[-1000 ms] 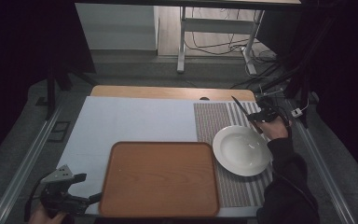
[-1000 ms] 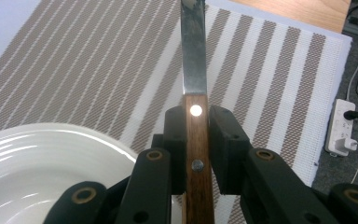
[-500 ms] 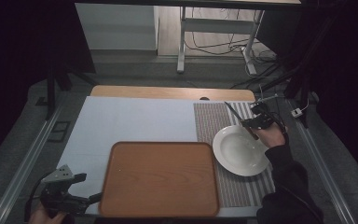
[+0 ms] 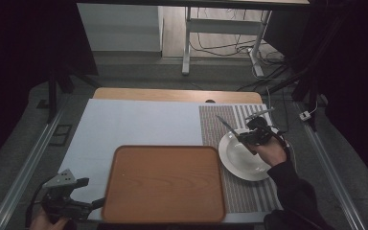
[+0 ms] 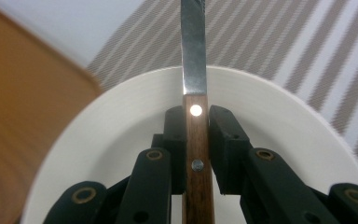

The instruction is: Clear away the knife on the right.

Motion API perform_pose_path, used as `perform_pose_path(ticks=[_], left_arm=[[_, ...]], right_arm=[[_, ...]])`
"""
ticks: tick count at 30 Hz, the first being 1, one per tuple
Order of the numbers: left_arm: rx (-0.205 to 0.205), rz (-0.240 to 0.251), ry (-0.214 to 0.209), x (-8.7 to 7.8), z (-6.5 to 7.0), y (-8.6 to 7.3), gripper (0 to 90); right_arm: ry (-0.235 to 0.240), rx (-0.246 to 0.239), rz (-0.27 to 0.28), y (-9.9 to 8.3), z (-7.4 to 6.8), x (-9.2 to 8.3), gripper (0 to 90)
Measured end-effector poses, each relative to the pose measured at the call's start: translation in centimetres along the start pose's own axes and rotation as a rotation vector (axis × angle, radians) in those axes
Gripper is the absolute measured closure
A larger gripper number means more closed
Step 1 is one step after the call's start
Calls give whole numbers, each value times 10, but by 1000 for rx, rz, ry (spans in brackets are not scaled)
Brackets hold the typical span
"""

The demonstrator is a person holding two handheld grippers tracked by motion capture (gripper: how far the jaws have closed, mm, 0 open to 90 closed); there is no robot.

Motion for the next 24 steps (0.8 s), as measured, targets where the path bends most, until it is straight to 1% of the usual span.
perform_pose_path(ticks=[1,2,4,5,8,9,10,11,12,13,18,19,20,23,24], left_arm=[[0,0,0,0,0,0,24],[0,0,0,0,0,0,24],[1,-1,0,0,0,0,24],[1,-2,0,0,0,0,24],[1,-1,4,0,0,0,24],[1,-2,3,0,0,0,24],[1,-2,4,0,0,0,24],[1,-2,4,1,0,0,24],[1,-2,4,1,0,0,24],[2,-2,5,1,0,0,24],[2,-6,4,1,0,0,25],[3,-6,3,1,0,0,25],[4,-8,5,1,0,0,24],[4,-9,6,1,0,0,25],[4,-9,6,1,0,0,25]], right_arm=[[5,-9,-2,-1,-5,0,781],[5,-9,-2,-1,-5,0,781],[20,-24,1,-3,-15,-1,781],[34,-42,-1,-5,-26,-2,781],[53,-73,6,-7,-43,-4,781],[53,-73,6,-7,-43,-4,781],[61,-84,9,-8,-49,-5,781],[80,-105,9,-10,-60,-7,781],[80,-105,9,-10,-60,-7,781],[100,-122,8,-13,-71,-9,781],[132,-172,1,-21,-98,-10,781],[132,-172,1,-21,-98,-10,781],[148,-194,-12,-26,-110,-9,781],[162,-221,-24,-31,-124,-8,781],[162,-221,-24,-31,-124,-8,781]])
Point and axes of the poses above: each handheld gripper's, and its own axes: x roughly forward along the jaws, y roughly out of its top, z roughly to its right, the point moved 9 cm from there along x, roughly forward along the jaws, and after that the axes turned 2 degrees about x, right-handed, at the moved point
